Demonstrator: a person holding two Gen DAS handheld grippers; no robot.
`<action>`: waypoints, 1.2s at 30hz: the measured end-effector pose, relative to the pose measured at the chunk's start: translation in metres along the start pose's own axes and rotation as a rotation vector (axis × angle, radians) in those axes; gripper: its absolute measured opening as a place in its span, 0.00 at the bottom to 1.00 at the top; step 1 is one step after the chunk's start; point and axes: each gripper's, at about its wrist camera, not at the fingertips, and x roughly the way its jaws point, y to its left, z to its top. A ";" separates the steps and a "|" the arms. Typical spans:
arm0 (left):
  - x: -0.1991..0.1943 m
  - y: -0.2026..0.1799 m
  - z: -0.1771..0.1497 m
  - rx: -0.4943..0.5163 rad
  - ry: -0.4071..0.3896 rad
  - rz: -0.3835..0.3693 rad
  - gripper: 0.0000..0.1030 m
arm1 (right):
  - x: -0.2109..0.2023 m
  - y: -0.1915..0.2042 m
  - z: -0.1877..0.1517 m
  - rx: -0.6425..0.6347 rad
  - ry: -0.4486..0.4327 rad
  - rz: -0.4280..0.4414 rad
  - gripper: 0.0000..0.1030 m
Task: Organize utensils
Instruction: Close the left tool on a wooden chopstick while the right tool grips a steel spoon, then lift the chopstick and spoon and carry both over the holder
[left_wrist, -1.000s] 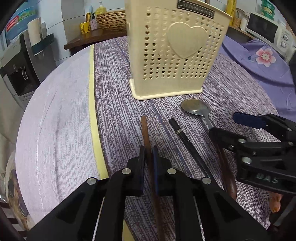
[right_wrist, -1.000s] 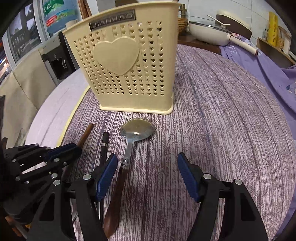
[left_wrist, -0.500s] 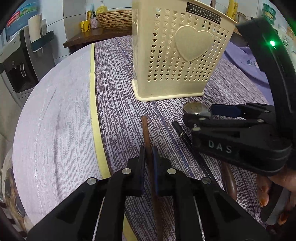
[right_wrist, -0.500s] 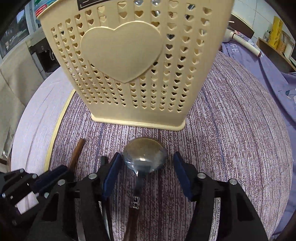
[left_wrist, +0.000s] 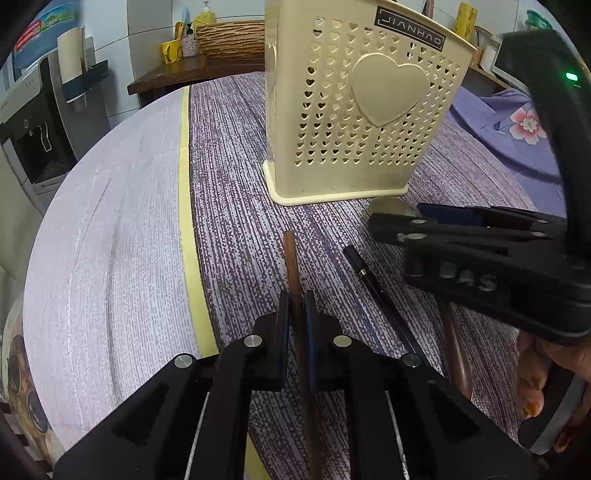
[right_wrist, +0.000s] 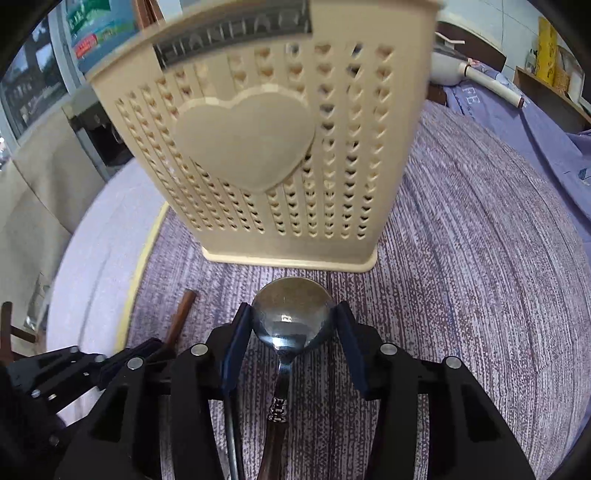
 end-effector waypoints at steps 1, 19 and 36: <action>-0.001 0.000 0.000 -0.004 -0.007 -0.002 0.08 | -0.010 -0.001 -0.001 -0.005 -0.034 0.010 0.45; -0.122 -0.005 0.004 -0.039 -0.326 -0.056 0.07 | -0.140 -0.013 -0.033 -0.147 -0.415 0.063 0.45; -0.172 -0.025 0.003 0.004 -0.439 -0.051 0.07 | -0.162 -0.016 -0.037 -0.145 -0.460 0.087 0.45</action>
